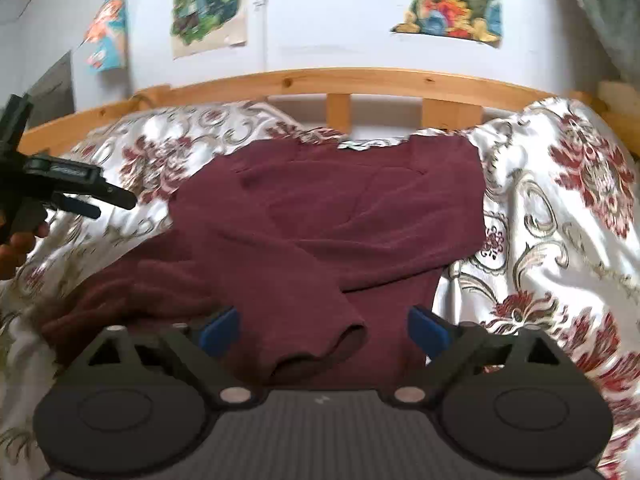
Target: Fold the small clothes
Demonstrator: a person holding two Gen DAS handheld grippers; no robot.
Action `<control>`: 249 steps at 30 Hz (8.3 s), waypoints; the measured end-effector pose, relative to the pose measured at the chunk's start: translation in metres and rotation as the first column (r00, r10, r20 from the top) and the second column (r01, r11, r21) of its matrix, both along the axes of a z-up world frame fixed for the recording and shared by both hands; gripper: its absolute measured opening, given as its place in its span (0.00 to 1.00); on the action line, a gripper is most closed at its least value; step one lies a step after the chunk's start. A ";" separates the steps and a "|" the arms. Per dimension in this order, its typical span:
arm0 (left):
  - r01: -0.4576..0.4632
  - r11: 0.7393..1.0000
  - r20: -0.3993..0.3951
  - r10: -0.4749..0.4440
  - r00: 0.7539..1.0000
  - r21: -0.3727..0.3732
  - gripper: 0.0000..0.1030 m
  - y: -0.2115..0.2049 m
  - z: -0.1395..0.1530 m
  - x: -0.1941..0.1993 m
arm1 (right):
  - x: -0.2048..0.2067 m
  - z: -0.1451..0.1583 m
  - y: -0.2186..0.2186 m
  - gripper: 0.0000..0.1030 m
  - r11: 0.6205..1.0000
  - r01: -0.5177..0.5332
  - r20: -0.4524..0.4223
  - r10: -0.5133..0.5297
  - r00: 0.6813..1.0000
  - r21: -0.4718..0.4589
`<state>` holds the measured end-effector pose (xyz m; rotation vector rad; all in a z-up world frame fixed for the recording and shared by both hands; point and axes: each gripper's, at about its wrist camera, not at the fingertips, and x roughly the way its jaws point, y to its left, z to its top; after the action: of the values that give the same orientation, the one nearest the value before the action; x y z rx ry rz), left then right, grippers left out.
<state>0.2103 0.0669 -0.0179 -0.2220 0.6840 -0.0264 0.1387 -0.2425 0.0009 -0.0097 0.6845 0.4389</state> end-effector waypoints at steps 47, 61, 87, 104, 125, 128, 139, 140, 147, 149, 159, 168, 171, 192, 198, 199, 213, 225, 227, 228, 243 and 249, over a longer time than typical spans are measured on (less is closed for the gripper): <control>0.249 0.770 0.014 -0.317 0.948 0.587 0.12 -0.048 -0.005 -0.140 | -0.107 0.003 0.031 0.10 0.768 -0.109 0.073 0.199 0.977 -0.632; 0.274 0.920 0.041 -0.296 0.954 0.279 0.12 0.013 0.068 -0.238 | -0.211 0.120 0.016 0.10 0.867 -0.048 0.170 0.151 0.974 -0.497; 0.147 0.939 -0.141 -0.108 0.984 0.309 0.12 -0.012 0.090 0.043 | 0.042 0.068 -0.001 0.10 0.896 0.130 0.247 -0.023 0.969 -0.426; 0.070 0.969 -0.287 0.001 0.958 0.237 0.23 -0.003 -0.002 0.138 | 0.146 -0.024 0.012 0.11 0.886 0.038 0.045 -0.020 0.999 -0.462; 0.009 0.993 -0.163 0.010 0.987 0.119 0.80 0.024 0.002 0.044 | 0.074 -0.010 -0.025 0.98 0.938 0.177 0.022 -0.178 0.984 -0.297; 0.048 0.986 -0.148 -0.025 0.989 0.157 0.65 0.014 -0.002 0.032 | 0.045 -0.010 -0.021 1.00 0.926 0.226 0.037 -0.226 0.973 -0.302; 0.059 0.981 -0.136 -0.034 0.990 0.187 0.08 0.000 -0.002 0.019 | 0.011 -0.023 0.005 1.00 0.926 0.261 0.156 -0.226 0.962 -0.273; 0.034 0.985 -0.130 -0.012 0.991 0.169 0.08 0.002 -0.002 0.016 | 0.010 -0.026 0.006 1.00 0.928 0.254 0.147 -0.221 0.964 -0.273; -0.023 0.992 -0.097 0.035 0.995 0.123 0.08 0.011 -0.010 -0.001 | 0.009 -0.035 0.005 1.00 0.934 0.249 0.105 -0.229 0.968 -0.256; -0.003 0.991 -0.107 0.018 0.994 0.136 0.11 0.010 -0.013 0.000 | 0.009 -0.037 0.005 1.00 0.935 0.251 0.099 -0.233 0.967 -0.251; -0.062 0.998 -0.097 0.062 0.993 -0.006 0.77 0.030 -0.007 -0.002 | 0.005 -0.036 0.005 1.00 0.930 0.273 0.115 -0.251 0.961 -0.247; -0.003 0.993 -0.150 -0.015 0.989 -0.121 0.40 0.051 -0.032 -0.019 | 0.004 -0.035 0.004 1.00 0.932 0.276 0.102 -0.258 0.961 -0.236; -0.016 0.989 -0.142 -0.005 0.990 -0.144 0.20 0.049 -0.031 -0.023 | 0.004 -0.036 0.005 1.00 0.931 0.276 0.100 -0.259 0.961 -0.240; 0.011 0.983 -0.127 -0.035 0.991 -0.184 0.78 0.045 -0.041 -0.020 | 0.000 -0.013 0.054 1.00 0.940 0.280 0.181 -0.246 0.952 -0.197; 0.002 0.986 -0.118 -0.022 0.993 -0.164 0.79 0.042 -0.046 -0.015 | 0.009 -0.022 0.092 1.00 0.947 0.236 0.144 -0.208 0.968 -0.218; 0.006 0.986 -0.117 -0.025 0.993 -0.165 0.81 0.043 -0.046 -0.015 | 0.010 -0.027 0.096 1.00 0.942 0.224 0.144 -0.193 0.971 -0.248; 0.011 0.990 -0.158 -0.034 0.987 -0.142 0.64 0.038 -0.042 -0.007 | 0.002 -0.041 0.097 1.00 0.943 0.212 0.159 -0.176 0.972 -0.255; -0.032 0.998 -0.160 0.024 0.987 -0.051 0.17 0.017 -0.001 -0.009 | 0.005 -0.041 0.092 1.00 0.951 0.208 0.130 -0.182 0.975 -0.230; -0.016 0.999 -0.136 0.013 0.991 -0.027 0.16 0.009 0.012 -0.009 | 0.005 -0.039 0.092 1.00 0.951 0.203 0.127 -0.177 0.976 -0.235; -0.003 1.000 -0.123 0.001 0.992 -0.018 0.15 0.004 0.019 -0.009 | 0.006 -0.038 0.091 1.00 0.951 0.194 0.121 -0.169 0.978 -0.240; 0.410 0.870 -0.056 -0.411 0.910 0.272 0.13 -0.171 0.098 0.019 | 0.008 0.007 0.002 1.00 0.911 0.272 0.111 -0.249 0.962 -0.309; 0.493 0.818 -0.136 -0.475 0.869 0.295 0.13 -0.228 0.063 0.020 | 0.024 0.005 -0.042 1.00 0.880 0.360 0.094 -0.348 0.933 -0.310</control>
<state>0.2305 -0.1609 0.0454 0.2757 0.7763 -0.3993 0.1625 -0.2840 0.0063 -0.1996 0.6999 -0.0313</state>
